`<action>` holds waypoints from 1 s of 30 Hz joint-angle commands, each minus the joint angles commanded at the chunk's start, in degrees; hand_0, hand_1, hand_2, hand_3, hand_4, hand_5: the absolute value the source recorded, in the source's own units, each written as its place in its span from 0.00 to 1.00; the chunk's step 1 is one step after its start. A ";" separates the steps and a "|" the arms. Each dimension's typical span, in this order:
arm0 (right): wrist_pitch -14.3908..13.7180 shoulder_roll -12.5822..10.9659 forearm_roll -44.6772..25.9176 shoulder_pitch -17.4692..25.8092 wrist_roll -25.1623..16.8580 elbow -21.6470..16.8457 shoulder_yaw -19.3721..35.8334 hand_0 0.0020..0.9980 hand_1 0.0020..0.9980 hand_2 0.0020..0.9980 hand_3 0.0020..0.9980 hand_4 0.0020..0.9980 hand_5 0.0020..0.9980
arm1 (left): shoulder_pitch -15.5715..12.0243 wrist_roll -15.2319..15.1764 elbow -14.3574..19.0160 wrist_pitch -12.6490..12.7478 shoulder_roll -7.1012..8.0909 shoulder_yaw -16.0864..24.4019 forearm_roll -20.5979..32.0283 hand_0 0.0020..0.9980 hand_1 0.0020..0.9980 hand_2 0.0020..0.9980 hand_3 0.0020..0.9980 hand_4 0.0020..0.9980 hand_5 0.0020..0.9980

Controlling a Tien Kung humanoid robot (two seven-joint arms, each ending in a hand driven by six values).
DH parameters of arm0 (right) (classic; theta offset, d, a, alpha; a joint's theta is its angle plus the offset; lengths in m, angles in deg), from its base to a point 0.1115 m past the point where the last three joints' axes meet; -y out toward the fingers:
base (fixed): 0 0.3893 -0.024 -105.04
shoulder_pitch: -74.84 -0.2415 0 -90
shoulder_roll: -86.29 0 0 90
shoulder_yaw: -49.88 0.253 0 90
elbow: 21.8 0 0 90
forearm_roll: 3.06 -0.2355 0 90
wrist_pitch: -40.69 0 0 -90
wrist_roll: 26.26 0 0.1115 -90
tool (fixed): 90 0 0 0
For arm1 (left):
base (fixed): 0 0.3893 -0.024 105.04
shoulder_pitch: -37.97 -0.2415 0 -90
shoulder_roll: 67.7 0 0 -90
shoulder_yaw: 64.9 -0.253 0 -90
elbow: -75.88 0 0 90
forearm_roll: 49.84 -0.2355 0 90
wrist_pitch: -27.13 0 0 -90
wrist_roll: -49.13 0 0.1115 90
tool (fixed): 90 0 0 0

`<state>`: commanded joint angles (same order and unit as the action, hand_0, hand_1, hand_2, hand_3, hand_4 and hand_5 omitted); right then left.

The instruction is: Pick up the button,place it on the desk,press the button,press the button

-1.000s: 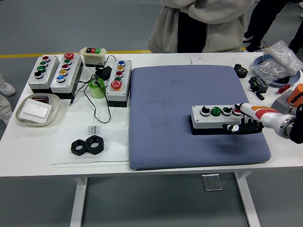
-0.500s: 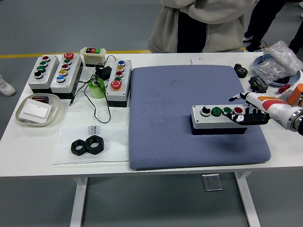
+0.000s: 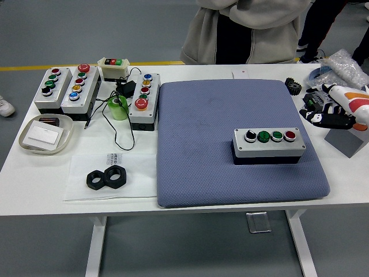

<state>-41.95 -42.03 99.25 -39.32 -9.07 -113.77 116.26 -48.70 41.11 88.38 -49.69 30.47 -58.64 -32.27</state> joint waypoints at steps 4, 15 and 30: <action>-1.86 -0.17 -1.55 0.30 -1.18 0.16 0.73 0.89 0.86 1.00 1.00 0.75 0.60 | 0.19 -0.06 0.00 -0.04 -0.01 -0.15 0.23 0.70 0.83 0.90 0.83 0.64 1.00; -17.76 0.89 -16.20 1.47 -12.16 2.32 2.99 0.97 0.93 1.00 1.00 0.75 0.49 | 0.47 -0.18 -0.01 -0.08 -0.02 -0.44 0.68 0.70 0.83 0.90 0.83 0.64 1.00; -20.25 2.48 -51.92 4.78 -18.66 8.18 7.01 0.98 0.92 0.98 0.98 0.73 0.54 | 0.55 -0.11 -0.01 -0.09 -0.09 -0.33 0.49 0.70 0.83 0.89 0.83 0.64 1.00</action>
<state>-62.20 -39.55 47.33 -34.54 -27.73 -105.59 123.27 -48.15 40.99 88.37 -49.78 30.38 -58.97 -31.79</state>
